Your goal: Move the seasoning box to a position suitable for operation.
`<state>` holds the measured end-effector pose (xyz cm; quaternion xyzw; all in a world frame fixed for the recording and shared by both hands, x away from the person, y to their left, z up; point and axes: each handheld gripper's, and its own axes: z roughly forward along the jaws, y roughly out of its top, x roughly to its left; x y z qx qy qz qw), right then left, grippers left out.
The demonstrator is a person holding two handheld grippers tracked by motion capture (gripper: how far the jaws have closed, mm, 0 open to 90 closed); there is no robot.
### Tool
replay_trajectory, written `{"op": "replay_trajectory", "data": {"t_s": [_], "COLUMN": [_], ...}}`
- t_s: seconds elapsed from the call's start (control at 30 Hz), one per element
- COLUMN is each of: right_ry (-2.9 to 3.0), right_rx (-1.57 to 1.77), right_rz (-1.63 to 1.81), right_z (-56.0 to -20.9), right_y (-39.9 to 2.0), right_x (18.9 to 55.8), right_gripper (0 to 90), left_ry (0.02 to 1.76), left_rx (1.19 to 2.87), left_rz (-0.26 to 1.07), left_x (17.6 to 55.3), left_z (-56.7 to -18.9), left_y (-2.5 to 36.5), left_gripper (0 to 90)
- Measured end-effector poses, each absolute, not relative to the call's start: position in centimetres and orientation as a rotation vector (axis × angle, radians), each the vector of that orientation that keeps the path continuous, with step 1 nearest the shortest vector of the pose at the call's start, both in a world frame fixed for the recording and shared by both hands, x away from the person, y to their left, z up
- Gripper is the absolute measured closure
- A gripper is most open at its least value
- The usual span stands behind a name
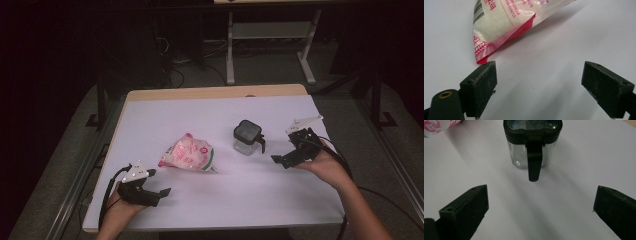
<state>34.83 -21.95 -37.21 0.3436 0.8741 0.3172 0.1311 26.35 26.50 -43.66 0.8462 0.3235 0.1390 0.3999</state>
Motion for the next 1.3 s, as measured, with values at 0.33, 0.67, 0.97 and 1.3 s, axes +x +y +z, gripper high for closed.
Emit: {"op": "replay_trajectory", "data": {"t_s": [0.33, 0.67, 0.97, 1.3], "right_ry": [2.623, 2.695, 2.751, 2.810], "right_rx": [0.958, 0.945, 0.934, 0.921], "right_rz": [0.865, 0.761, 0.674, 0.551], "right_z": [-35.7, -35.4, -35.8, -36.8], "right_y": [-19.0, -15.8, -13.5, -10.9], "right_x": [37.7, 40.9, 43.3, 45.1], "right_gripper": [0.0, 0.0, 0.0, 0.0], "left_ry": [0.807, 0.810, 0.793, 0.799], "left_rx": [2.136, 2.137, 2.148, 2.134], "left_rz": [0.345, 0.331, 0.319, 0.312], "left_x": [26.3, 26.3, 26.3, 26.2], "left_z": [-43.7, -43.8, -43.8, -43.8], "left_y": [26.2, 26.1, 25.9, 26.0], "left_gripper": [12.8, 12.9, 12.9, 13.0]}}
